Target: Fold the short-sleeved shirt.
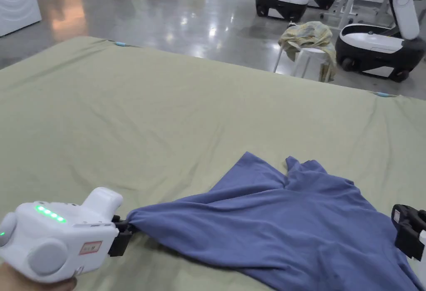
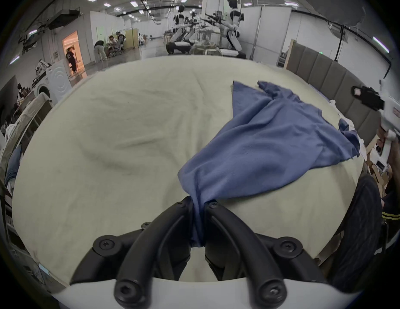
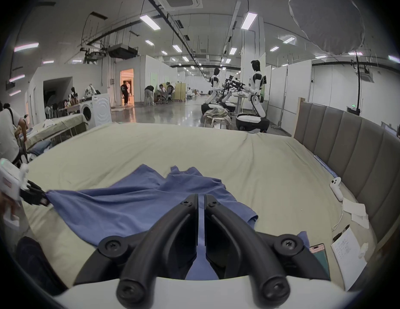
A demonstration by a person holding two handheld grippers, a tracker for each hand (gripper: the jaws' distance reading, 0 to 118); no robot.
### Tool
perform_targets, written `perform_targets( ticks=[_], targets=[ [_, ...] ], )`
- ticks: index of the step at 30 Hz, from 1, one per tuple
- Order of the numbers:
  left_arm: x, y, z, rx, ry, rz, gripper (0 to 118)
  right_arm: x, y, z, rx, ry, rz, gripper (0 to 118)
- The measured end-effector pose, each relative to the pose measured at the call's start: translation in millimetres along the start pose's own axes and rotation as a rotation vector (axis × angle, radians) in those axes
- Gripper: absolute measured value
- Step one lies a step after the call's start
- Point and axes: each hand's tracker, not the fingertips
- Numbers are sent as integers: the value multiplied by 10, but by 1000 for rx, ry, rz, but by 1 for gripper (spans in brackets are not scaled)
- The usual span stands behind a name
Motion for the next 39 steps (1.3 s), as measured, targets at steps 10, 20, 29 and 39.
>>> perform_targets(
  ticks=[10,20,29,39],
  targets=[
    [-75,35,-130,19,3,57,9,683,272,-2013,-353,27,-26,44],
    [-85,88,-291,5,36,98,9,551,-51,-3041,-504,40,-9,43],
    [-106,397,-327,42,33,173,9,441,708,-1996,-308,94,22,5],
    [2,1846,364,306,35,150,9,896,2691,-386,66,20,-13,5]
  ],
)
